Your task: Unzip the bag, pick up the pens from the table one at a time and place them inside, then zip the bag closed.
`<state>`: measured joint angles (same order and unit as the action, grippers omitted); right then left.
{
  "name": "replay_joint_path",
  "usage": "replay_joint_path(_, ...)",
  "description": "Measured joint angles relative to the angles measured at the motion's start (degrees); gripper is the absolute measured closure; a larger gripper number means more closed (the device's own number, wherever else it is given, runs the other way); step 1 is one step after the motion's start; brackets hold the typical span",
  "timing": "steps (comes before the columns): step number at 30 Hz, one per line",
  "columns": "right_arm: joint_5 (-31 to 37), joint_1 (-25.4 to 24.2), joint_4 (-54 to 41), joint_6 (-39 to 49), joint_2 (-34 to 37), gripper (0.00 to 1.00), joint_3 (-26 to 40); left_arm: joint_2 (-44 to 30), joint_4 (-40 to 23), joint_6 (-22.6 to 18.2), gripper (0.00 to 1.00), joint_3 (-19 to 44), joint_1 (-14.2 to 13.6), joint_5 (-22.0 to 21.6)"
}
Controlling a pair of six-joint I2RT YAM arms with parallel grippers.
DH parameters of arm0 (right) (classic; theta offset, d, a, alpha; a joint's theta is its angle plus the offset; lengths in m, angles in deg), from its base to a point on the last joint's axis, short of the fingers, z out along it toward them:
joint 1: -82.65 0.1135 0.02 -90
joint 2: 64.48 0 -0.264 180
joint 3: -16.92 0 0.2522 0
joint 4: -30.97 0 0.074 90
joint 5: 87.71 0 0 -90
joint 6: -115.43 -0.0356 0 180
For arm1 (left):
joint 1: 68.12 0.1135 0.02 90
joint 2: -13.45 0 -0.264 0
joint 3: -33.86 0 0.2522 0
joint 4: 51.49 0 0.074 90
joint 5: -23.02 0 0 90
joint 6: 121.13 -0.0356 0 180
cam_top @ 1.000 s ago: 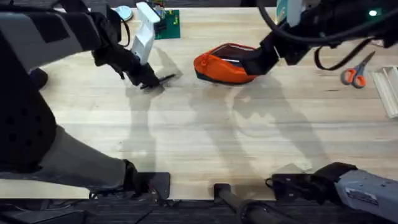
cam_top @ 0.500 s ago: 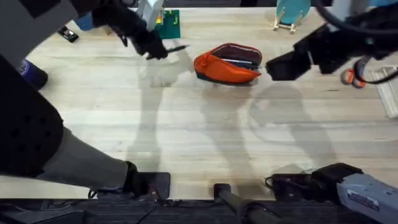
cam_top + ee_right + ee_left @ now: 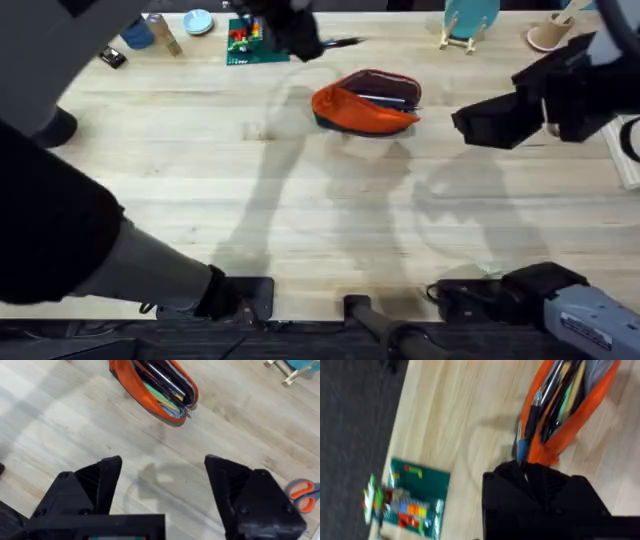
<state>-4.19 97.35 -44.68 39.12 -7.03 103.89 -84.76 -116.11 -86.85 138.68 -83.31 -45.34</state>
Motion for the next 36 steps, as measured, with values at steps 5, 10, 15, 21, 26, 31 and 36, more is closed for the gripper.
replay_joint_path(5,0.00,0.00,-0.04,0.00,-1.23,0.004,0.00,0.01,3.28,0.00,0.959,0.19,-5.06,0.02)
replay_joint_path(10,0.00,0.00,-0.09,0.00,-2.11,0.005,0.00,-0.01,6.01,0.00,0.959,0.19,-8.67,0.04)
replay_joint_path(15,0.00,0.00,-0.15,0.00,-2.32,0.005,0.00,0.00,7.33,0.00,0.959,0.19,-10.34,0.27)
replay_joint_path(21,0.00,0.00,-0.15,0.00,-2.32,0.004,0.00,-0.01,8.23,0.00,0.959,0.19,-11.28,0.87)
replay_joint_path(26,0.00,0.00,-0.15,0.00,-2.33,0.005,0.00,-2.45,8.28,0.02,0.959,0.23,-12.58,2.15)
replay_joint_path(31,0.00,0.00,-0.15,0.00,-2.32,0.005,0.00,-5.87,8.88,0.02,0.959,0.23,-12.83,2.84)
replay_joint_path(36,0.00,0.00,-0.13,0.02,-2.32,0.004,0.00,-8.03,9.42,0.02,0.959,0.23,-12.81,3.68)
